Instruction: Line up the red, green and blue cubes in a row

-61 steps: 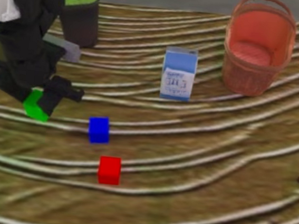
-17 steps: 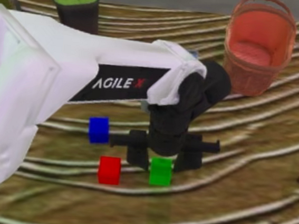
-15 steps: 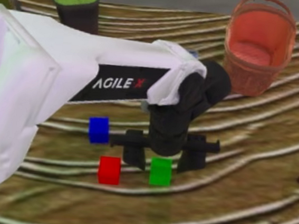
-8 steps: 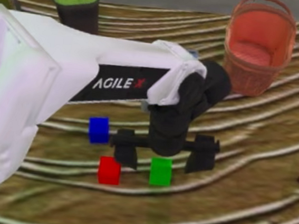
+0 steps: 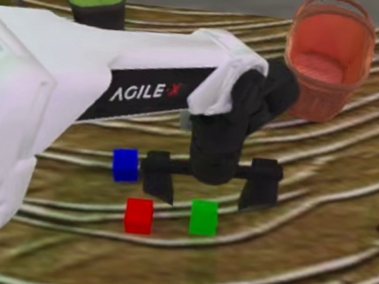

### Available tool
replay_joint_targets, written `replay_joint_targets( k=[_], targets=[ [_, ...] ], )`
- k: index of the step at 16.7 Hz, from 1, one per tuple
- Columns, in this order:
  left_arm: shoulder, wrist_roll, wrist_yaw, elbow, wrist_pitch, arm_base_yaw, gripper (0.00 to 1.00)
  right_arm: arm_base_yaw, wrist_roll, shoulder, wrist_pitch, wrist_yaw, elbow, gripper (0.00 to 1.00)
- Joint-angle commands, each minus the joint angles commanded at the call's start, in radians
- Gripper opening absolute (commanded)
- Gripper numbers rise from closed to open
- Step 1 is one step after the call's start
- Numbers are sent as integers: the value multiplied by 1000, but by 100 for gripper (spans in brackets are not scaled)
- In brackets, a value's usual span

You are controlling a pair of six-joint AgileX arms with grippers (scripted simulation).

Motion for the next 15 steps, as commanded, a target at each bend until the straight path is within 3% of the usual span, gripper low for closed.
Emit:
replay_joint_targets(
  k=[4,10,15],
  targets=[
    [-39,-1,-1,86,-125,8,100,0,0,0,0,0,0,100],
    [-42,13,0,87,-129,19,100,0,0,0,0,0,0,100],
    [-54,135,8,38,-95,196,100,0,0,0,0,0,0,100]
  ],
)
